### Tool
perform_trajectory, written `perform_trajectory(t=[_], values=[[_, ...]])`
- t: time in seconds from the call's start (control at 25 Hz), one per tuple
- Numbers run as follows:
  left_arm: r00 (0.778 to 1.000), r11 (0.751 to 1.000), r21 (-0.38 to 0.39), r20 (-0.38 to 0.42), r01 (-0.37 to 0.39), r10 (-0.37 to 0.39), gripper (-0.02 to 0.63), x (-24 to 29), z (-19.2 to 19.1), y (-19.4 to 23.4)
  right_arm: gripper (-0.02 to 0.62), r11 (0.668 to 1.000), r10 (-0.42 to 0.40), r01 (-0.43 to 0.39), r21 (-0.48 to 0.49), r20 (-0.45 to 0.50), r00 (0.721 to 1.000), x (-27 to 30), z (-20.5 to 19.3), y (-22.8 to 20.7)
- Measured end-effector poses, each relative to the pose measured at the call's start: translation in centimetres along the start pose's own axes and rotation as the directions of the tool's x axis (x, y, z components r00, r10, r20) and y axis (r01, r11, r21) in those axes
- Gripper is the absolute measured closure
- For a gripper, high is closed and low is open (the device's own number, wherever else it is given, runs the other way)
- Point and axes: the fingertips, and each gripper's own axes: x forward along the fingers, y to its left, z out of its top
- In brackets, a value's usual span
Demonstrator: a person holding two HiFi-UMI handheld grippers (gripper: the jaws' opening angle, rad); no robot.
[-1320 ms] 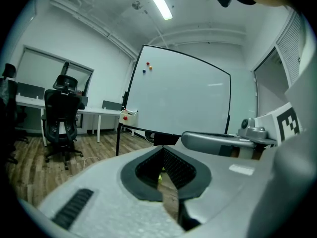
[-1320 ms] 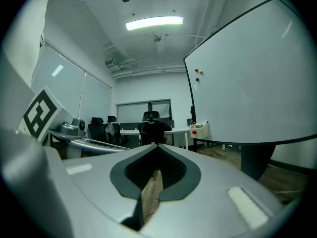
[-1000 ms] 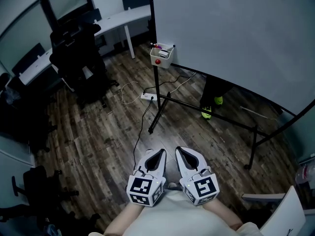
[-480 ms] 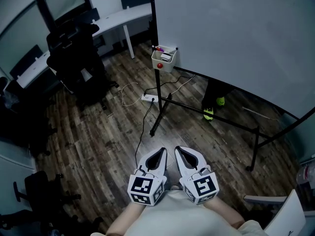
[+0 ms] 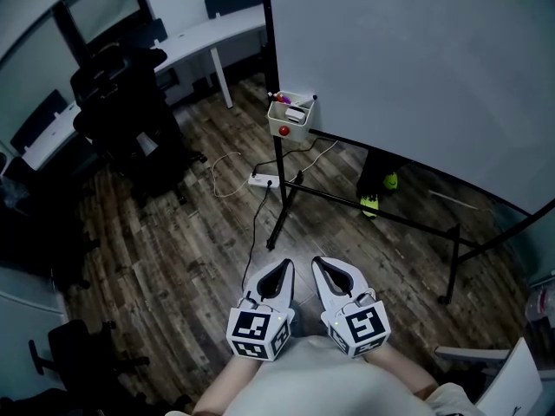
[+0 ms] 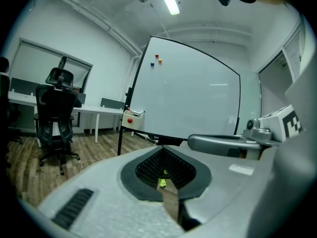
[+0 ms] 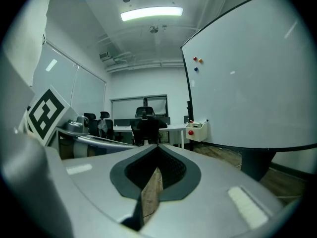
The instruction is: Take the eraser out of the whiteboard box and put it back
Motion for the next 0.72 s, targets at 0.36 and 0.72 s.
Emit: perform_trajectory(t=[0.36,0.72], values=[[1.0,1.0,-0.025,0.007,0.005,-0.005,0.603,3.0,1.6,3.6,0.591,1.0,-0.01,0.01,-0.016,-0.015,1.0,4.3,0.9,-1.6],[1.0,0.999,-0.025,0.009,0.027,-0.027,0.603,5.7,4.0,7.4,0.591,0.999,-0.027,0.027,-0.027,-0.002,1.0,9.4,2.8,-2.6]])
